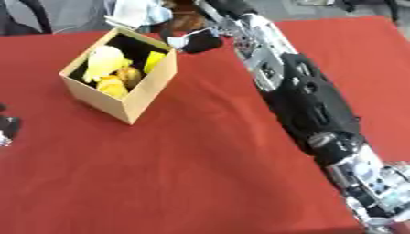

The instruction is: Pick up objects on the table and place them in the box.

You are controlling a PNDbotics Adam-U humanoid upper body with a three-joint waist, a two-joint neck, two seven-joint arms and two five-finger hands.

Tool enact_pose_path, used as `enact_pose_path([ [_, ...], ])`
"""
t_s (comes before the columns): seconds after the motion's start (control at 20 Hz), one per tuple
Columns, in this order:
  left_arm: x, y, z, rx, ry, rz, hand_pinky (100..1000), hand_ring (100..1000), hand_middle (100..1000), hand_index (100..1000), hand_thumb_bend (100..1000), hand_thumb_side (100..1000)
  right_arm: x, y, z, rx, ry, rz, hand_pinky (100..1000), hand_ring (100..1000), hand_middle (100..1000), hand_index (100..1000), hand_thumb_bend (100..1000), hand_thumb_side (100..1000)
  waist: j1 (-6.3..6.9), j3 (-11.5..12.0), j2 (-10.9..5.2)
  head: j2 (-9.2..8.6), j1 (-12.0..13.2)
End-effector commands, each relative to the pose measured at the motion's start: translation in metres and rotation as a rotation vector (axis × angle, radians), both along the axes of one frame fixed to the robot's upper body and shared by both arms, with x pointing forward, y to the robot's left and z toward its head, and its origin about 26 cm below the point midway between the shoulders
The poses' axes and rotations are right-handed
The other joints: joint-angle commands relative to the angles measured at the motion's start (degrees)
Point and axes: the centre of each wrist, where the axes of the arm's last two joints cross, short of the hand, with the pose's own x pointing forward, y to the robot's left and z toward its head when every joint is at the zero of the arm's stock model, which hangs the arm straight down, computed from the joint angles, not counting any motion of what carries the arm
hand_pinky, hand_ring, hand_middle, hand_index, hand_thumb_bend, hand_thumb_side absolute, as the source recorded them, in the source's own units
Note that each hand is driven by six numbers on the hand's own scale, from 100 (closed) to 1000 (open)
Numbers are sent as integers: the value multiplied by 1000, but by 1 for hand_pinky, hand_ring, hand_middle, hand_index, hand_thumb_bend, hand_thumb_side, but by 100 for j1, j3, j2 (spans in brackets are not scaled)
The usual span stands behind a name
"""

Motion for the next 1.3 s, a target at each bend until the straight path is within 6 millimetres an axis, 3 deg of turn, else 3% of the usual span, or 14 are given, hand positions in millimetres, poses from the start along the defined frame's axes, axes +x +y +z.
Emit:
enact_pose_path([
  [0.05, 0, 6, 6, 0, -28, 27, 671, 551, 571, 805, 513, 456, -19, -23, 19, 80, -101, -6, 727, 828, 823, 1000, 282, 390, -47, -61, -62, -118, 179],
  [0.1, 0, 6, 6, 1, -30, 31, 672, 551, 571, 805, 523, 467, -25, -28, 16, 108, -107, -6, 727, 828, 820, 1000, 282, 386, -47, -85, -55, -124, 204],
  [0.15, 0, 6, 5, 2, -30, 31, 673, 553, 571, 806, 587, 543, -40, -33, 14, 171, -98, 16, 724, 824, 814, 1000, 279, 365, -45, -111, -47, -111, 237],
  [0.25, 0, 6, 3, 7, -28, 27, 674, 554, 571, 805, 605, 554, -70, -40, 18, 272, -70, 38, 721, 823, 815, 997, 278, 354, -39, -145, -35, -91, 282],
  [0.5, 0, 5, -1, 22, -36, 39, 674, 555, 570, 805, 553, 475, -111, -49, 6, 343, -31, 16, 708, 807, 797, 959, 247, 323, -11, -247, 7, -69, 351],
  [0.55, -1, 5, -1, 28, -46, 45, 681, 562, 581, 817, 515, 428, -115, -51, 0, 353, -18, 3, 701, 800, 791, 950, 216, 304, -7, -258, 16, -62, 365],
  [0.75, -4, 2, -3, 54, -87, 30, 690, 576, 591, 820, 497, 406, -125, -58, -28, 401, 37, -35, 692, 795, 783, 944, 202, 302, 26, -339, 49, -39, 417],
  [1.3, -7, 4, -34, 84, -38, -13, 713, 622, 629, 834, 517, 419, -136, -69, -87, 498, 161, -135, 688, 799, 788, 939, 207, 347, 95, -452, 61, 42, 472],
])
